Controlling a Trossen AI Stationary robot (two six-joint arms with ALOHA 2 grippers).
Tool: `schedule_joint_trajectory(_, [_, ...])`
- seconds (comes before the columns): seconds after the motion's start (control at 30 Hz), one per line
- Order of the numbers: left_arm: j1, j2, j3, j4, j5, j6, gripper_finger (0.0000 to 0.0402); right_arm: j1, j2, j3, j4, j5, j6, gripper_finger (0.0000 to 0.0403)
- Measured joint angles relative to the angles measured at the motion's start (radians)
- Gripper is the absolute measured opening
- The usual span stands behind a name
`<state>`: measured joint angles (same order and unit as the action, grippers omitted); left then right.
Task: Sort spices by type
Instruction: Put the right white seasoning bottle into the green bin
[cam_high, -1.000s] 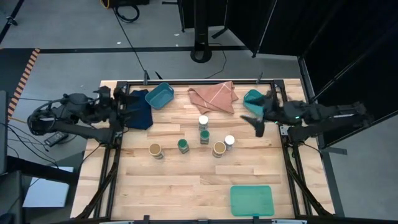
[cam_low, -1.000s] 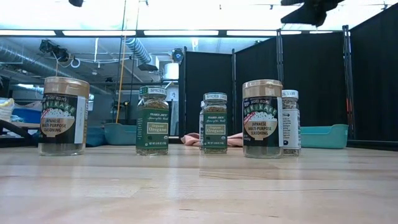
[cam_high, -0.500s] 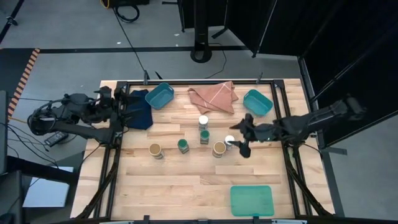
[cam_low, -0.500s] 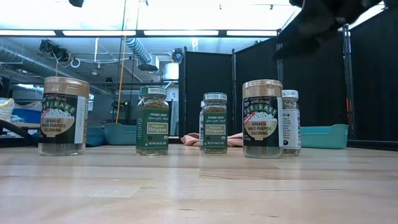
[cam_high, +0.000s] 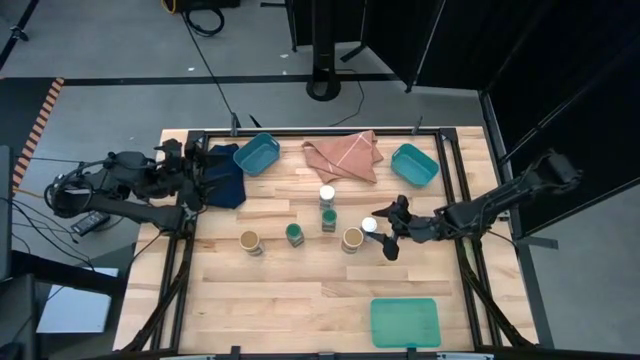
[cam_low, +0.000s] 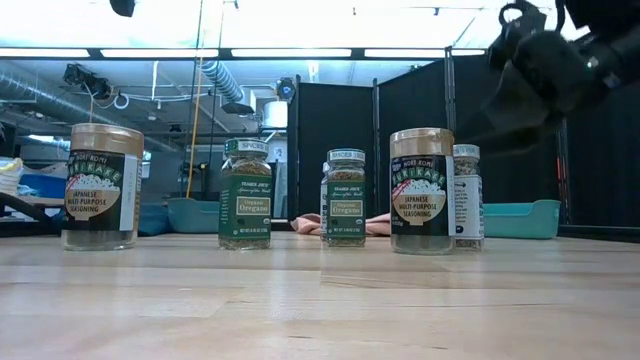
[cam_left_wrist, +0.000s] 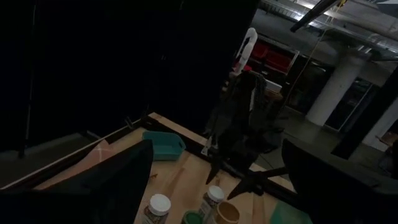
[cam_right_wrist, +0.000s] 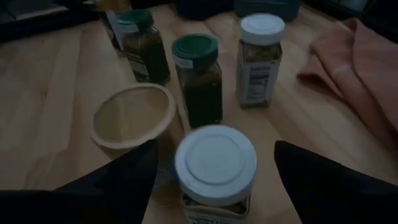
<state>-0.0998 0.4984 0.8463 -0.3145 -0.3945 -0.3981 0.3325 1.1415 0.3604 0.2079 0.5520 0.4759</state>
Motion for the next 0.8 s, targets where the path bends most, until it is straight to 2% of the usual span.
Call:
schedule_joint_trajectory(0.23, [0.000,0.011,0.000,0.002,-0.014,-0.001,0.0363,-0.003,0.062,-0.012,0.014,0.050,0.014,0.0329])
schedule_joint_trajectory(0.6, [0.000,0.031,0.000,0.001,-0.023,0.000,0.0363,-0.004,0.244,-0.011,0.194,0.052,-0.007,0.0327])
schedule_joint_trajectory(0.8, [0.000,0.045,0.000,0.001,-0.024,-0.001,0.0363,-0.012,0.280,-0.011,0.227,0.069,0.011,0.0323])
